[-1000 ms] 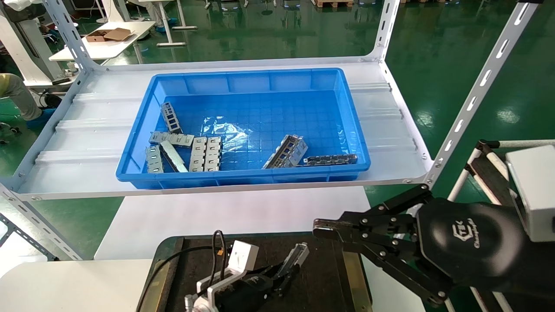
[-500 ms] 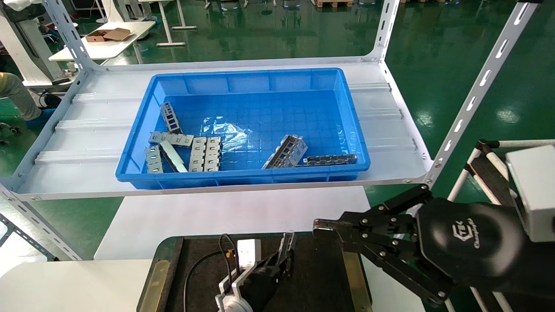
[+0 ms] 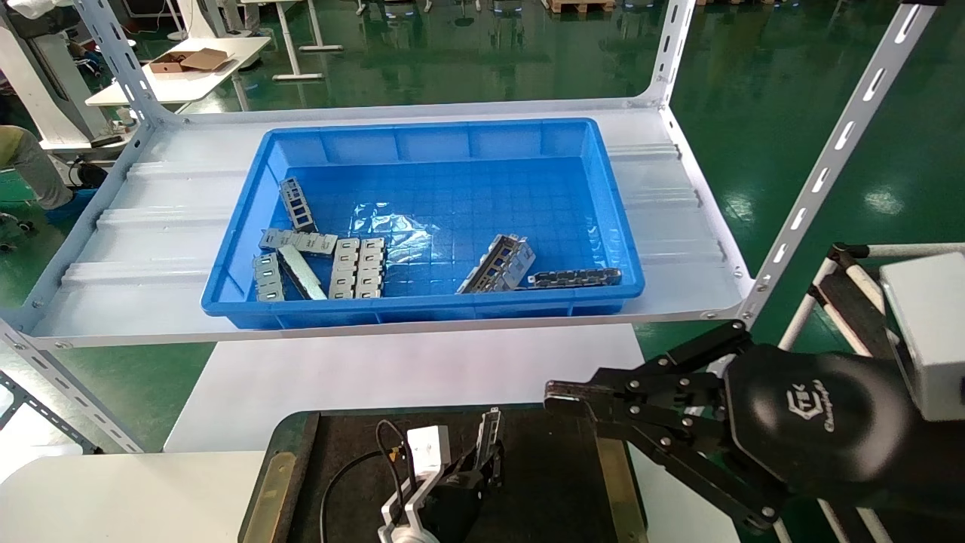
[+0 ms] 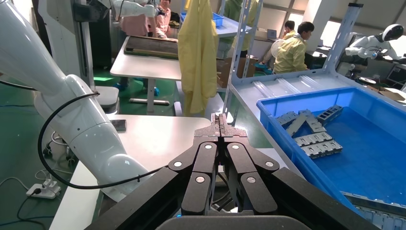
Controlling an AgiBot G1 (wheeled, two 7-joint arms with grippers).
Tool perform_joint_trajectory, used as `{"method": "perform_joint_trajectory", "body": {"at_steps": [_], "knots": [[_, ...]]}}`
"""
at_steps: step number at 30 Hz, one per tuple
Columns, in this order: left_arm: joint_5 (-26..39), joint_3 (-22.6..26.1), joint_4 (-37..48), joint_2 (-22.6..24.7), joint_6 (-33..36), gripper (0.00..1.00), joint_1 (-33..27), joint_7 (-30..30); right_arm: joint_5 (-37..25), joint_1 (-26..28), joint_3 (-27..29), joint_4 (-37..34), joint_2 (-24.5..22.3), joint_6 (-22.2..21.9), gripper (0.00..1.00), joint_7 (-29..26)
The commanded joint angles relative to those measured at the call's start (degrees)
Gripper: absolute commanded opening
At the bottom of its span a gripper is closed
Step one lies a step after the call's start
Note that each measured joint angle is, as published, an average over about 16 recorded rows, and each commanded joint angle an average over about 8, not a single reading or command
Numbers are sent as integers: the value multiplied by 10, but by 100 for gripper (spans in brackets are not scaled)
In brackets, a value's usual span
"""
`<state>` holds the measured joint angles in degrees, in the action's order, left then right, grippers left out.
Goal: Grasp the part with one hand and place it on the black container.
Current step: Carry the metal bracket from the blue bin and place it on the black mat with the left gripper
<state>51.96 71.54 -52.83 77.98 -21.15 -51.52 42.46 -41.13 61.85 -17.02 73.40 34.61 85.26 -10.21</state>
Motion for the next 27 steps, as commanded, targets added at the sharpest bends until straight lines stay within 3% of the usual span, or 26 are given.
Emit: {"method": "perform_joint_trajectory", "body": {"at_steps": [1,4,7,11,13,16,19,21,27], "knots": [[-20,13,-3,0,-14,0,-2,-7,0,0,0,0,0,0,0,0],[-49,30,-10,1,-31,0,-7,-18,0,0,0,0,0,0,3,0],[-77,47,-17,1,-46,0,-13,-27,0,0,0,0,0,0,18,0],[-108,66,-26,1,-64,2,-19,-38,0,0,0,0,0,0,62,0],[-121,75,-30,1,-71,13,-22,-42,0,0,0,0,0,0,81,0],[-138,86,-34,1,-80,48,-27,-46,0,0,0,0,0,0,99,0],[-153,96,-37,1,-87,83,-30,-49,0,0,-1,0,0,0,100,0],[-161,102,-39,1,-90,98,-33,-50,0,0,-1,0,0,0,100,0],[-177,116,-43,1,-98,100,-38,-49,1,0,-1,0,0,0,100,0]]}}
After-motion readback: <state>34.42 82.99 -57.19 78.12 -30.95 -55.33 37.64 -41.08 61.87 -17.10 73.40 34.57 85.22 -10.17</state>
